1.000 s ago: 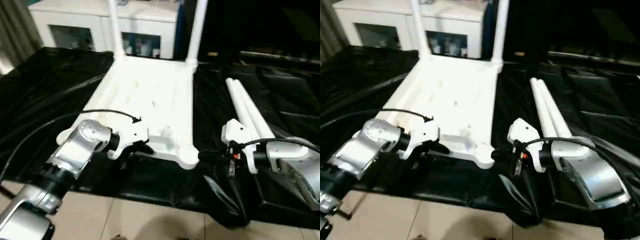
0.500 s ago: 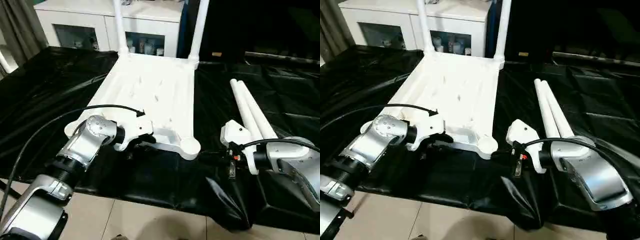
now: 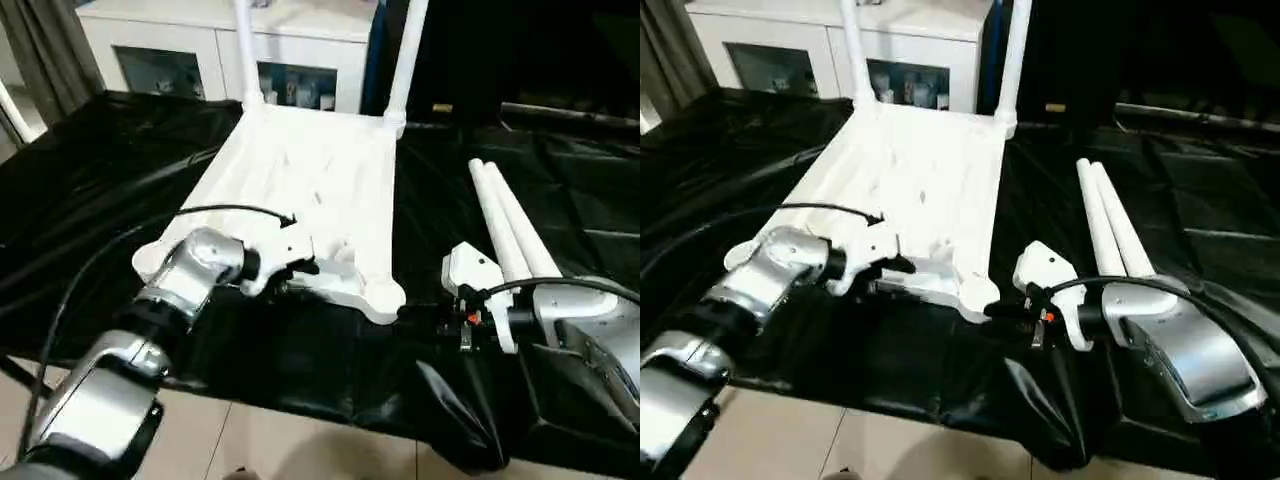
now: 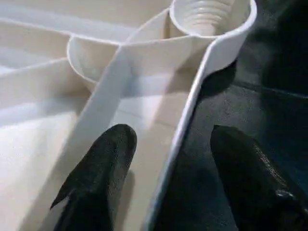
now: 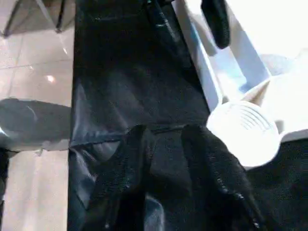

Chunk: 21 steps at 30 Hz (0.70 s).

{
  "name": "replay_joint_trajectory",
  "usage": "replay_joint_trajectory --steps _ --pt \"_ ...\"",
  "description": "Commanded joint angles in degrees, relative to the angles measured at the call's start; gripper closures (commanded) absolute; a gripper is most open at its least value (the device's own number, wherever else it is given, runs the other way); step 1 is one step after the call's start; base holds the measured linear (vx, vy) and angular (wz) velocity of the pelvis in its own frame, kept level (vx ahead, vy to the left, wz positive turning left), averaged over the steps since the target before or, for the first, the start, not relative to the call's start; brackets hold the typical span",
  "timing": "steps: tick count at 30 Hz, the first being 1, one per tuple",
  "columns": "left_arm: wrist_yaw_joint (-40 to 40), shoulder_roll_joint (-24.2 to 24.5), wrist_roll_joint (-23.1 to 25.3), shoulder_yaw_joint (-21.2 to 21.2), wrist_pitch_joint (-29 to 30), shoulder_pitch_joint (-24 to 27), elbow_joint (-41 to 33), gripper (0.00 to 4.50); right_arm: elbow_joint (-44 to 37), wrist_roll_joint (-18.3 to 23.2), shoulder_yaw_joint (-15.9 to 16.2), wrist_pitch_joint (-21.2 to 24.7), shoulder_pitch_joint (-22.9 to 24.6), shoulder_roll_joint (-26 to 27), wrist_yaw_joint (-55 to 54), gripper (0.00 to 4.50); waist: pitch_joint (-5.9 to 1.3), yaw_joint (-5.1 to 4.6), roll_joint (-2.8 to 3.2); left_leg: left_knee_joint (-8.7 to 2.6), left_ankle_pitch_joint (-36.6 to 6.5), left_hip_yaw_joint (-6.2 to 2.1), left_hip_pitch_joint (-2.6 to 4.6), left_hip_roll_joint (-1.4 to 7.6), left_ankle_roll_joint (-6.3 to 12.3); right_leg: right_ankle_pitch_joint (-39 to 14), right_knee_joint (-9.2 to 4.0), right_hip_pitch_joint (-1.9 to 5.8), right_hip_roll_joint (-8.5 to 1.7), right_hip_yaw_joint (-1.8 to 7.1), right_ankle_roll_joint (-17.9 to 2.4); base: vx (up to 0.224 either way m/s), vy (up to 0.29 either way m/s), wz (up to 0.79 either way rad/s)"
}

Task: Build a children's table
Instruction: Rotate table base

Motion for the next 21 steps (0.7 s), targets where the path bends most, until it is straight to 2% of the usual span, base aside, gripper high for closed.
replay_joint_trajectory --steps 1,4,6,9,10,14,15,18,21 --pt "0.1 -0.3 0.4 0.0 -0.6 -1.5 2.3 1.12 -1.5 -0.6 0.2 -0.2 -0.6 -0.8 -0.5 3.18 -4.09 0.4 0.42 -3.79 -11.2 0.31 -0.13 0.72 2.85 -23.2 -4.79 3.91 -3.43 2.87 -3.9 0.0 0.0 0.0" --pt "2.3 -0.7 1.9 -0.1 -1.2 -2.7 5.1 0.86 -1.4 -1.2 0.4 -0.7 -0.3 -0.9 -0.7 3.18 -4.18 0.43 0.51 -3.68 -11.4 0.27 -0.05 0.58 2.88 -23.8 -4.99 3.91 -3.29 2.67 -3.2 0.0 0.0 0.0" --pt "1.9 -1.2 1.6 0.5 -0.4 -3.3 6.1 1.34 -1.6 -1.2 0.3 -0.8 0.0 -0.9 -0.8 3.18 -4.15 0.44 0.44 -3.72 -11.3 0.25 -0.13 0.63 2.97 -23.6 -5.0 3.94 -3.26 2.62 -3.1 0.0 0.0 0.0" --pt "-0.6 -1.5 1.5 0.8 0.5 -3.7 7.0 1.4 -1.4 -1.7 0.6 -1.6 0.4 -0.9 -1.6 3.18 -4.23 0.56 0.59 -3.8 -10.9 0.16 -0.12 0.82 3.02 -22.7 -4.89 3.94 -3.4 2.71 -3.8 0.0 0.0 0.0" --pt "-0.6 -1.5 1.4 0.9 0.7 -3.7 6.9 1.75 -1.4 -1.7 0.6 -1.6 0.4 -0.9 -1.7 3.18 -4.28 0.63 0.53 -3.79 -10.6 0.14 -0.26 0.85 3.07 -21.8 -4.67 4.03 -3.41 2.79 -4.2 0.0 0.0 0.0" --pt "-1.3 -1.8 1.0 1.4 0.6 -3.8 6.9 1.86 -1.5 -1.7 0.8 -1.4 0.3 -0.7 -1.7 3.18 -4.38 0.84 0.47 -3.78 -9.9 0.18 -0.28 0.96 3.55 -19.8 -4.26 4.09 -3.49 2.96 -5.3 0.0 0.0 0.0" --pt "-1.3 -1.8 1.0 1.4 0.6 -3.8 6.9 2.17 -1.5 -1.7 0.8 -1.4 0.3 -0.7 -1.7 3.18 -4.42 0.92 0.54 -3.72 -9.5 0.24 -0.34 0.92 3.74 -19.7 -4.21 4.12 -3.51 3.02 -5.5 0.0 0.0 0.0" --pt "-2.2 -1.7 0.7 1.7 0.7 -3.6 6.7 2.22 -1.4 -1.8 1.0 -1.5 0.2 -0.5 -1.7 3.18 -4.42 1.08 0.7 -3.77 -9.7 0.25 -0.23 1.0 3.77 -20.1 -4.27 4.03 -3.58 3.03 -5.5 0.0 0.0 0.0" --pt "-2.7 -1.4 0.9 1.8 0.0 -3.3 6.4 2.63 -1.2 -1.9 1.1 -1.6 0.1 -0.3 -1.7 3.18 -4.38 1.2 0.7 -3.79 -10.1 0.3 -0.15 1.0 3.66 -20.8 -4.39 3.94 -3.56 3.02 -5.3 0.0 0.0 0.0"
